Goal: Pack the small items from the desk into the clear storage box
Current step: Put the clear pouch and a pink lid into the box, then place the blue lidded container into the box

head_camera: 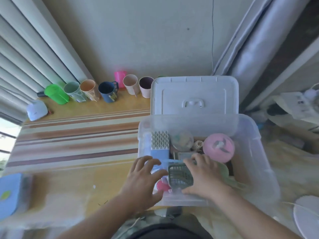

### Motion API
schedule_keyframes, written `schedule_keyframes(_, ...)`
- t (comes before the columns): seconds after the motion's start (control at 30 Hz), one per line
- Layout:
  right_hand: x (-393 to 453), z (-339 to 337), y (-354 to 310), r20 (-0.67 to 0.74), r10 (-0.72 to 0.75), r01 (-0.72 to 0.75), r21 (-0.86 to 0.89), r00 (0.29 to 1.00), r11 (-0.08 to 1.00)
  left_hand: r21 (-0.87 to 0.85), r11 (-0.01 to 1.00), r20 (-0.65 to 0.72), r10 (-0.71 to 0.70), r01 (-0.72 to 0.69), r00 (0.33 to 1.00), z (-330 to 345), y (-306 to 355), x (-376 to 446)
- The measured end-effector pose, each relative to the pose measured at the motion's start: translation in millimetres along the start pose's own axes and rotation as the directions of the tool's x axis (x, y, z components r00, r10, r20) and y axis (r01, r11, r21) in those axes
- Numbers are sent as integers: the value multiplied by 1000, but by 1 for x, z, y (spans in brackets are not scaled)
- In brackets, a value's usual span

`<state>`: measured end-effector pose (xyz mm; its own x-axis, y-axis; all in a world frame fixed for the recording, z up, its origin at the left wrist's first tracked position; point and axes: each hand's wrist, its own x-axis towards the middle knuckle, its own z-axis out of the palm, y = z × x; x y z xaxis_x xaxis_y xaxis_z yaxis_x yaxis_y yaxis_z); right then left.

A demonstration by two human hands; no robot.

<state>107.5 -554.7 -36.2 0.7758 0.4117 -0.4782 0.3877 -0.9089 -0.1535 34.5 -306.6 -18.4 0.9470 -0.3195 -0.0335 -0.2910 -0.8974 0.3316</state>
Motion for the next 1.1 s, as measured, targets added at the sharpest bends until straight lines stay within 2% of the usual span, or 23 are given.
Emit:
schedule_keyframes(0.1,2,2,-1,24,13,-12,-32,1000,999,50,996,-31,-74,76,997,10,14,-10)
schedule_keyframes(0.2,3,-4,-7,29,-31,31,7,999,999,-45,980,-95,-198,195,976,0,9,-23)
schedule_keyframes(0.23,4,-7,-13,1,-59,59,23,998,998,-95,966,-103,-252,242,962,-4,2,-30)
schedule_keyframes(0.3,9,-11,-30,-142,-137,151,89,980,985,-183,924,-127,-360,335,924,-7,-23,-48)
schedule_keyframes(0.43,24,-17,-89,-474,-285,416,197,833,888,-202,794,-84,-597,573,798,5,-101,-100)
schedule_keyframes(0.5,28,-23,-131,-549,-361,531,185,754,827,-207,709,-51,-696,674,716,9,-134,-127)
schedule_keyframes(0.57,29,-23,-176,-559,-449,630,178,697,756,-183,652,-20,-751,736,660,11,-160,-149)
schedule_keyframes(0.67,36,-2,-240,-454,-583,707,167,674,687,-146,606,29,-788,782,616,10,-190,-177)
schedule_keyframes(0.73,51,21,-275,-284,-633,687,163,720,708,-107,610,54,-785,785,617,7,-210,-197)
schedule_keyframes(0.77,60,35,-288,-156,-629,648,147,761,747,-87,611,62,-785,787,616,5,-219,-207)
schedule_keyframes(0.83,81,63,-303,122,-527,524,59,841,850,-71,595,61,-798,800,599,-4,-240,-227)
schedule_keyframes(0.9,97,89,-309,299,-397,421,-17,868,907,-54,569,38,-820,821,571,-16,-264,-247)
schedule_keyframes(1.0,104,116,-320,392,-315,360,-46,865,932,-30,505,-22,-863,863,504,-30,-312,-278)
schedule_keyframes(1.1,104,133,-329,389,-256,306,-73,885,949,-69,366,-47,-930,928,363,-38,-357,-297)
